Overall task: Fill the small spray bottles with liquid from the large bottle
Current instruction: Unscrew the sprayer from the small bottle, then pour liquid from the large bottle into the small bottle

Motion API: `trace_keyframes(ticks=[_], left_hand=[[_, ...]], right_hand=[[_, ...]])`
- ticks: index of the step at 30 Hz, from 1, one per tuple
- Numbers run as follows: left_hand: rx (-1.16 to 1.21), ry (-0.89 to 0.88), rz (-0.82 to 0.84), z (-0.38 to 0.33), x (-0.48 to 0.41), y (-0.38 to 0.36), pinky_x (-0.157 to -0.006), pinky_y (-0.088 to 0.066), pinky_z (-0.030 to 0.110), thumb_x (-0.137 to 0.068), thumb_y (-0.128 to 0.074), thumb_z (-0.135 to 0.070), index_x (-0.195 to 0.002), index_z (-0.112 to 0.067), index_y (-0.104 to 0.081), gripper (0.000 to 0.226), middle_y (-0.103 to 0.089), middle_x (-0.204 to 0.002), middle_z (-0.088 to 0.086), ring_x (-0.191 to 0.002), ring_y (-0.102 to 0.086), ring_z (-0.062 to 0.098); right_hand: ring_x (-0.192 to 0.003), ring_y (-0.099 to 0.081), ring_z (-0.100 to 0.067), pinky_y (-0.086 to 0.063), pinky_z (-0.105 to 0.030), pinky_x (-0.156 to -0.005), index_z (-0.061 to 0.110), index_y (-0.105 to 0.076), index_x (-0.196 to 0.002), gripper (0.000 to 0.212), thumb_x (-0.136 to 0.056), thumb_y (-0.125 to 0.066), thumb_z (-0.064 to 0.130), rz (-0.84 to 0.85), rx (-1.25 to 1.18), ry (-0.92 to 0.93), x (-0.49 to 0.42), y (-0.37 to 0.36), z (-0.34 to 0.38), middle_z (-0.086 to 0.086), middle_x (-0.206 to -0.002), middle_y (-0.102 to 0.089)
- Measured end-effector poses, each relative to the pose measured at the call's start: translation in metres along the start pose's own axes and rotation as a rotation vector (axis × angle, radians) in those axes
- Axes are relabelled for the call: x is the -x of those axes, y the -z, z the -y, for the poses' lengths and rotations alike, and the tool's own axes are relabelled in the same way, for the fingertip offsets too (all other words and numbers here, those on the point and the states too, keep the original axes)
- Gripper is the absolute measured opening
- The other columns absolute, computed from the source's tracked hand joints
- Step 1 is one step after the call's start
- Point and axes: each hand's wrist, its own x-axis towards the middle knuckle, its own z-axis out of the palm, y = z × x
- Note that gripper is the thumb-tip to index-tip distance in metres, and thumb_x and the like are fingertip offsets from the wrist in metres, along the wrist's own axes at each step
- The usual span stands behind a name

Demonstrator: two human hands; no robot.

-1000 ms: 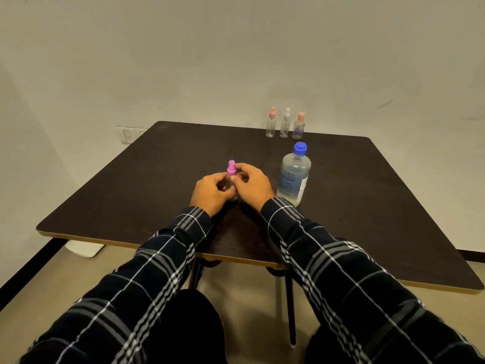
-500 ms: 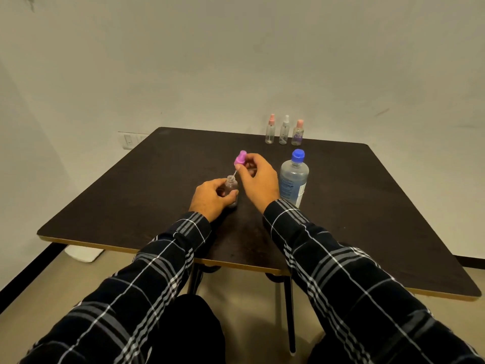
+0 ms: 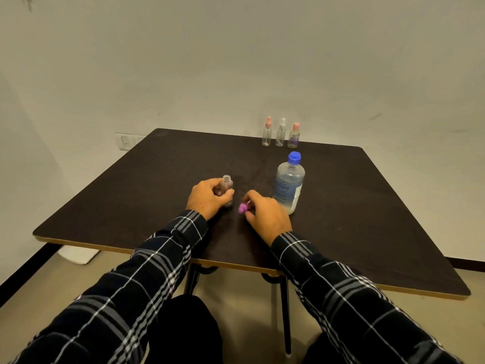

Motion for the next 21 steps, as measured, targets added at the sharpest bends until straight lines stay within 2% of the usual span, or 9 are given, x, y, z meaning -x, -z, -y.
trace_keyframes(ticks=[4,6,8,9,11,14,16,18,21], left_hand=[[-0.023,0.013,-0.005,-0.003,0.001,-0.001,-0.071,-0.044,0.012,-0.088,-0.075,-0.029,-0.114,-0.025,-0.073,0.026,-0.074,-0.091,-0.007,-0.086,-0.068,0.007],[-0.039,0.03,0.014,-0.007,0.0,0.0,-0.077,-0.048,0.018,-0.088,-0.074,-0.029,-0.116,-0.023,-0.072,0.028,-0.073,-0.094,-0.007,-0.089,-0.068,0.009],[-0.055,0.065,0.061,-0.009,-0.001,0.002,-0.088,-0.052,0.027,-0.09,-0.073,-0.03,-0.119,-0.022,-0.07,0.03,-0.072,-0.098,-0.007,-0.094,-0.067,0.01],[-0.068,0.086,0.092,-0.009,-0.002,0.004,-0.091,-0.052,0.029,-0.09,-0.072,-0.031,-0.122,-0.022,-0.069,0.033,-0.071,-0.1,-0.008,-0.096,-0.066,0.01],[-0.096,0.102,0.124,-0.006,-0.003,0.004,-0.088,-0.048,0.025,-0.09,-0.074,-0.033,-0.127,-0.022,-0.065,0.04,-0.069,-0.106,-0.008,-0.098,-0.064,0.008],[-0.04,0.117,0.084,0.003,-0.001,0.005,-0.091,-0.046,0.023,-0.087,-0.077,-0.035,-0.14,-0.019,-0.055,0.06,-0.066,-0.124,-0.004,-0.107,-0.06,0.008],[0.026,0.133,0.045,0.006,0.003,0.004,-0.094,-0.046,0.025,-0.086,-0.078,-0.038,-0.15,-0.016,-0.045,0.075,-0.059,-0.137,-0.001,-0.114,-0.057,0.01],[0.146,0.153,-0.066,0.004,0.01,0.0,-0.094,-0.048,0.026,-0.086,-0.078,-0.039,-0.154,-0.017,-0.038,0.081,-0.052,-0.144,-0.001,-0.115,-0.056,0.009],[0.191,0.055,-0.374,-0.013,0.039,-0.01,-0.082,-0.055,0.024,-0.09,-0.074,-0.031,-0.143,-0.023,-0.05,0.059,-0.05,-0.13,-0.005,-0.097,-0.059,0.008]], right_hand=[[-0.108,-0.062,-0.023,-0.054,-0.041,-0.09,0.029,-0.054,-0.126,0.032,-0.095,-0.059,0.02,0.163,0.08,-0.043,-0.006,0.005,-0.003,-0.002,-0.115,-0.068],[-0.115,-0.06,-0.023,-0.052,-0.041,-0.096,0.029,-0.054,-0.133,0.038,-0.097,-0.055,0.015,0.224,0.065,-0.054,-0.008,0.01,-0.004,-0.003,-0.123,-0.066],[-0.116,-0.06,-0.022,-0.052,-0.042,-0.097,0.03,-0.054,-0.135,0.039,-0.098,-0.052,0.016,0.194,0.034,-0.073,-0.004,0.017,-0.005,-0.002,-0.125,-0.065],[-0.113,-0.061,-0.02,-0.053,-0.041,-0.094,0.03,-0.056,-0.132,0.036,-0.099,-0.051,0.019,0.114,0.021,-0.083,0.0,0.02,-0.005,0.0,-0.122,-0.067],[-0.095,-0.064,-0.012,-0.056,-0.033,-0.081,0.029,-0.062,-0.12,0.025,-0.099,-0.051,0.024,-0.2,-0.005,-0.07,0.012,0.027,-0.007,0.006,-0.105,-0.069],[-0.074,-0.057,-0.005,-0.049,-0.021,-0.063,0.027,-0.061,-0.105,0.012,-0.095,-0.055,0.025,-0.631,-0.14,-0.063,0.028,0.035,-0.015,0.011,-0.085,-0.062],[-0.072,-0.054,-0.005,-0.045,-0.019,-0.061,0.027,-0.057,-0.105,0.01,-0.095,-0.055,0.027,-0.741,-0.287,-0.173,0.029,0.04,-0.026,0.01,-0.085,-0.057],[-0.072,-0.053,-0.007,-0.045,-0.022,-0.062,0.026,-0.054,-0.106,0.011,-0.095,-0.056,0.028,-0.792,-0.457,-0.291,0.022,0.045,-0.038,0.005,-0.084,-0.055],[-0.075,-0.054,-0.007,-0.046,-0.022,-0.067,0.022,-0.055,-0.114,0.02,-0.096,-0.059,0.029,-0.751,-0.642,-0.348,0.01,0.053,-0.052,0.001,-0.091,-0.058]])
